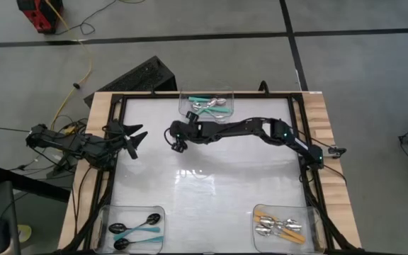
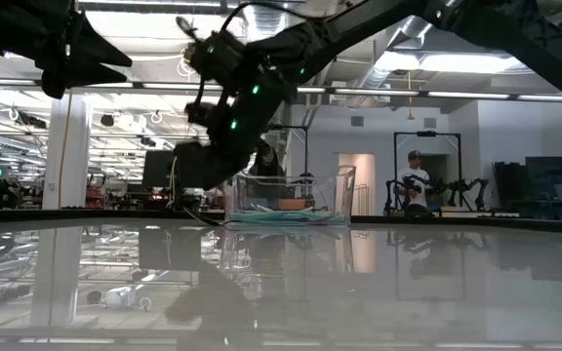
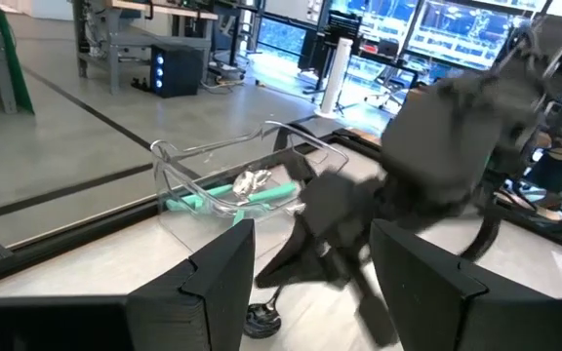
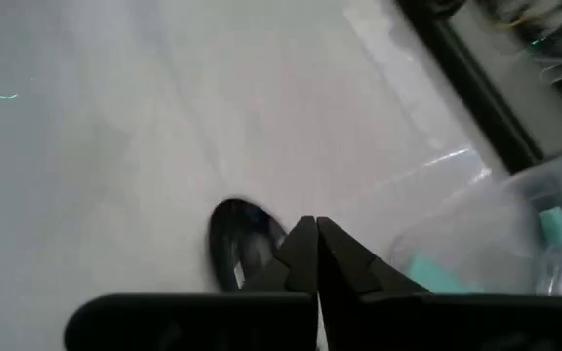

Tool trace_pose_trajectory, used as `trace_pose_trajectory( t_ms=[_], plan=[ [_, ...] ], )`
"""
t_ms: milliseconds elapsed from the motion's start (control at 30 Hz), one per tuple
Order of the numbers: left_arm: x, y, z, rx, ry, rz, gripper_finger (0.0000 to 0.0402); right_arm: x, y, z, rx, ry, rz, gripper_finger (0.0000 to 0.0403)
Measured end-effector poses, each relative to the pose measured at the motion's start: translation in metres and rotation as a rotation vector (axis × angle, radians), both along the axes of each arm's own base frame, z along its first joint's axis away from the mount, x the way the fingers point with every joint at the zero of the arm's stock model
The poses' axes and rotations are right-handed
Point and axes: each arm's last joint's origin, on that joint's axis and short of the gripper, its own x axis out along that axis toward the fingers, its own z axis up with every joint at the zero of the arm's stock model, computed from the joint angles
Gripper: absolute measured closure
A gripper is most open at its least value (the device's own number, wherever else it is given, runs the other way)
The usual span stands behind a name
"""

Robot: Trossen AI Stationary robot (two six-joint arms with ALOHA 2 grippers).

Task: Sort silverware by color (type)
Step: Put the black spoon into the bottom left transparent bin

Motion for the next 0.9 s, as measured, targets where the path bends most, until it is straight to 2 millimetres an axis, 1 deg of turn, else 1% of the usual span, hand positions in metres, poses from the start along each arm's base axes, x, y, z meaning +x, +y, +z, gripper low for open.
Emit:
trace_pose_trajectory(
  t_ms=[100,167,233,267,300,400,567,733,867,900],
  plan=[
    [0.0,0.0,0.0,0.0,0.0,0.0,0.0212,0.001,0.004,-0.011,-0.038,0.037,-0.008,0.0387],
    [0.0,0.0,0.0,0.0,0.0,0.0,0.0212,0.007,0.007,-0.02,-0.054,0.003,-0.01,0.0387],
    [0.0,0.0,0.0,0.0,0.0,0.0,0.0212,0.005,0.008,-0.024,-0.065,0.033,-0.022,0.0387],
    [0.0,0.0,0.0,0.0,0.0,0.0,0.0212,0.006,0.009,-0.029,-0.069,0.036,-0.028,0.0387],
    [0.0,0.0,0.0,0.0,0.0,0.0,0.0212,0.008,0.009,-0.032,-0.064,0.011,-0.036,0.0387],
    [0.0,0.0,0.0,0.0,0.0,0.001,0.0212,0.006,0.006,-0.036,-0.081,0.031,-0.089,0.0387],
    [0.0,0.0,0.0,0.002,0.002,0.0,0.0212,0.006,0.004,-0.033,-0.154,0.023,-0.145,0.0387],
    [0.0,0.0,0.0,0.002,0.001,0.001,0.0212,0.004,0.001,-0.035,-0.089,0.015,-0.153,0.0387],
    [0.0,0.0,0.0,0.002,0.001,0.0,0.0212,0.005,0.001,-0.052,-0.083,0.042,-0.161,0.0387],
    [0.0,0.0,0.0,0.002,0.001,0.0,0.0212,0.005,0.003,-0.054,-0.082,0.046,-0.161,0.0387]
  ],
)
